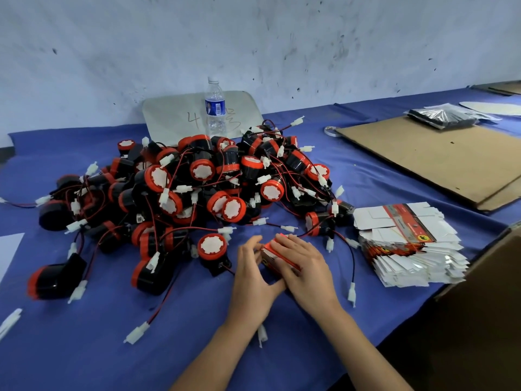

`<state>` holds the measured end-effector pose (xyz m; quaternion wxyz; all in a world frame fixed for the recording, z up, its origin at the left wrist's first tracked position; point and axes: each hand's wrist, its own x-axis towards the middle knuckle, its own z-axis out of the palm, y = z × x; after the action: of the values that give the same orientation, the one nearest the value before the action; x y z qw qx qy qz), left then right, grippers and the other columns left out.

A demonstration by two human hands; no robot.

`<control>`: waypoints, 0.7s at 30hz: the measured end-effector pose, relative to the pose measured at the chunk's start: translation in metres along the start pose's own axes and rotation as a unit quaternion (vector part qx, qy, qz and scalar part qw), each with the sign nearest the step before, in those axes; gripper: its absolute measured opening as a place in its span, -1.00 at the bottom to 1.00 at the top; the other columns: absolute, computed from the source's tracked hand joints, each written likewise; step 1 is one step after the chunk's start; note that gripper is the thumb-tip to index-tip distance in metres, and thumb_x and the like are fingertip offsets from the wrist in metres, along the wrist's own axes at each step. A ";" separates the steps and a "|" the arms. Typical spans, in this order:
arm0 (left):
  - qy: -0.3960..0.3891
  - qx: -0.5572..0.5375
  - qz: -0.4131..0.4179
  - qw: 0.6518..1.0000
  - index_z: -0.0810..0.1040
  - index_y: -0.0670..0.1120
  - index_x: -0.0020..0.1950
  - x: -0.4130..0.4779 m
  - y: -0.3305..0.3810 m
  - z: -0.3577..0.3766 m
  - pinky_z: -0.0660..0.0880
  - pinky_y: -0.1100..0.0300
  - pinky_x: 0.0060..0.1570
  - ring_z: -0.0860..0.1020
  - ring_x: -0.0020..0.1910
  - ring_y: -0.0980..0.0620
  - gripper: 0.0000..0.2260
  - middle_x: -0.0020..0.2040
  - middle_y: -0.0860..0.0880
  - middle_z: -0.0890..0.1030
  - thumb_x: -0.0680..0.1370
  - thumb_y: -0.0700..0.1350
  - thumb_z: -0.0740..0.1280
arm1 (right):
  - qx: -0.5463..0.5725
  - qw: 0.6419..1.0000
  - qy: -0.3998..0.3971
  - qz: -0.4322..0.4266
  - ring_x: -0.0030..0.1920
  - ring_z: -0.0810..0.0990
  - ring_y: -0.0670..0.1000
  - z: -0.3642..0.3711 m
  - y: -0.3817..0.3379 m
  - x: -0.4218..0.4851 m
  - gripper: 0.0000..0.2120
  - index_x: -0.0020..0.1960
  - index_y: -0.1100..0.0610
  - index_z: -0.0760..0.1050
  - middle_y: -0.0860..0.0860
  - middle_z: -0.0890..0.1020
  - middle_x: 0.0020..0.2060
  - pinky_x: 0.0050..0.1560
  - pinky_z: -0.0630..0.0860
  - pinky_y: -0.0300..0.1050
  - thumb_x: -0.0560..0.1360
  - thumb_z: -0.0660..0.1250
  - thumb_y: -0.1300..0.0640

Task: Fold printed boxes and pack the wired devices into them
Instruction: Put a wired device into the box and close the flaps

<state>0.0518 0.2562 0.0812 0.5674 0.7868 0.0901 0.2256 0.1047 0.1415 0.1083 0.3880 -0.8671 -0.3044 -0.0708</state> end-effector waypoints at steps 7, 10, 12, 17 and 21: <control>-0.018 0.023 0.024 0.999 0.17 0.27 0.36 0.000 -0.001 -0.001 0.31 0.52 0.16 0.38 0.33 0.21 -0.20 0.35 0.06 0.36 0.37 -0.25 0.55 | -0.087 0.996 -0.034 -0.013 0.51 0.15 -0.07 -0.001 -0.001 0.000 -0.69 0.36 -0.09 0.47 -0.18 0.39 0.41 0.50 0.09 0.09 0.63 0.20 0.03; -0.022 0.040 0.042 0.998 0.19 0.29 0.35 0.000 0.000 -0.003 0.33 0.51 0.16 0.38 0.29 0.29 -0.24 0.30 0.20 0.32 0.40 -0.26 0.52 | -0.107 0.990 -0.086 -0.020 0.49 -0.20 -0.22 -0.005 0.000 -0.003 -0.60 0.46 -0.14 0.30 -0.32 0.15 0.46 0.52 -0.18 0.06 0.64 0.13 -0.02; -0.020 0.049 0.059 0.997 0.23 0.30 0.31 -0.001 0.001 -0.004 0.35 0.50 0.14 0.39 0.25 0.36 -0.30 0.28 0.24 0.32 0.42 -0.25 0.50 | -0.127 0.983 -0.128 -0.017 0.45 -0.39 -0.23 -0.009 -0.001 -0.004 -0.53 0.52 -0.18 0.16 -0.40 -0.05 0.43 0.48 -0.33 0.06 0.62 0.11 -0.11; -0.020 0.062 0.074 0.995 0.29 0.24 0.30 0.000 0.002 -0.006 0.33 0.50 0.15 0.39 0.26 0.32 -0.38 0.28 0.08 0.39 0.46 -0.32 0.43 | -0.194 0.956 -0.219 -0.024 0.45 -0.49 -0.14 -0.018 0.001 -0.001 -0.34 0.55 -0.20 -0.18 -0.30 -0.28 0.49 0.44 -0.42 0.11 0.55 -0.01 -0.33; -0.038 0.106 0.071 0.991 0.31 0.05 0.42 0.002 0.001 -0.006 0.31 0.47 0.23 0.37 0.37 0.11 -0.36 0.38 0.00 0.36 0.45 -0.38 0.42 | -0.139 0.968 -0.206 -0.040 0.53 -0.20 -0.08 -0.017 0.007 -0.001 -0.42 0.57 -0.09 -0.05 -0.19 -0.10 0.55 0.51 0.07 0.02 0.63 0.11 -0.08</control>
<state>0.0503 0.2617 0.0842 0.4663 0.8549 0.0355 0.2248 0.1098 0.1256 0.1154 0.1899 -0.8955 -0.3992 0.0525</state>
